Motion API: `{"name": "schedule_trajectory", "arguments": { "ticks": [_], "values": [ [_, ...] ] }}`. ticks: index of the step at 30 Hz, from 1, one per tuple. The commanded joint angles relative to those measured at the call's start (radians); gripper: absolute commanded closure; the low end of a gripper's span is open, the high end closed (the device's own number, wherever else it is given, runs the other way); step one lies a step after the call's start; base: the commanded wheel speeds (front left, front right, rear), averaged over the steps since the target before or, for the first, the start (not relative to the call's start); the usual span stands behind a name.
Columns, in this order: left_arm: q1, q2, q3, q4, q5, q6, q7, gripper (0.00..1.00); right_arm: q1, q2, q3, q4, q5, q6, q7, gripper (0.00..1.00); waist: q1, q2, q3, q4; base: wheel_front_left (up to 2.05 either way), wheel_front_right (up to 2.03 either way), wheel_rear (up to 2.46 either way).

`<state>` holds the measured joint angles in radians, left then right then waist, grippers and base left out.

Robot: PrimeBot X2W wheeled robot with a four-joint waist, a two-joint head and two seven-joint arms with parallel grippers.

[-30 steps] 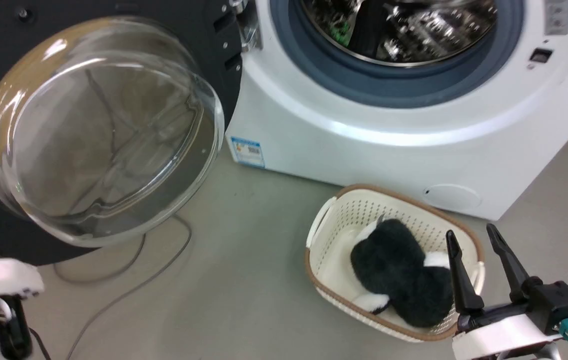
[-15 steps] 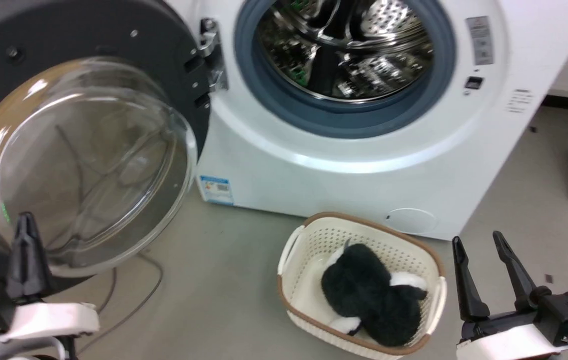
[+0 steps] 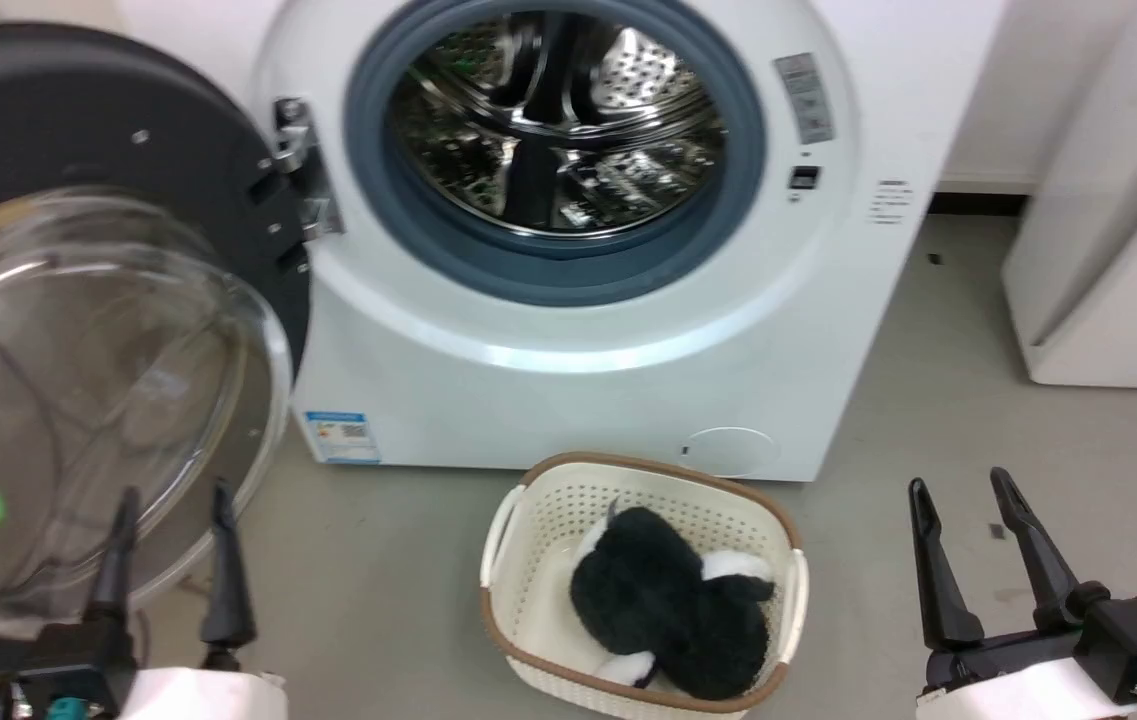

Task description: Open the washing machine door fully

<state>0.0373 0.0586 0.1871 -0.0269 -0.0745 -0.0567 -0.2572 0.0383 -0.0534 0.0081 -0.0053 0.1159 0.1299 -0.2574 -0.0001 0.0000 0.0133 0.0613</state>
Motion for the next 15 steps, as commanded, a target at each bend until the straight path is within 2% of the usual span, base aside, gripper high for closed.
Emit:
{"name": "schedule_trajectory", "arguments": {
  "ticks": [1, 14, 15],
  "values": [
    [0.014, -0.004, -0.013, 0.006, -0.008, -0.007, -0.005, 0.00, 0.013, 0.003, 0.001, -0.005, 0.003, 0.001, -0.004, 0.00, 0.0001, 0.0000, -0.006, -0.025, 0.00, 0.00, 0.00],
    [0.065, -0.008, -0.064, 0.066, -0.006, 0.013, -0.005, 0.00, 0.038, 0.003, 0.012, -0.004, 0.004, 0.001, -0.004, 0.00, 0.0001, 0.0000, -0.018, -0.107, 0.00, 0.00, 0.00],
    [0.052, -0.008, -0.064, 0.066, -0.011, 0.010, 0.001, 1.00, 0.024, 0.000, 0.011, -0.003, 0.000, 0.000, 0.000, 1.00, 0.0001, 0.0000, -0.018, -0.107, 0.00, 0.00, 0.00]
  ]
}}
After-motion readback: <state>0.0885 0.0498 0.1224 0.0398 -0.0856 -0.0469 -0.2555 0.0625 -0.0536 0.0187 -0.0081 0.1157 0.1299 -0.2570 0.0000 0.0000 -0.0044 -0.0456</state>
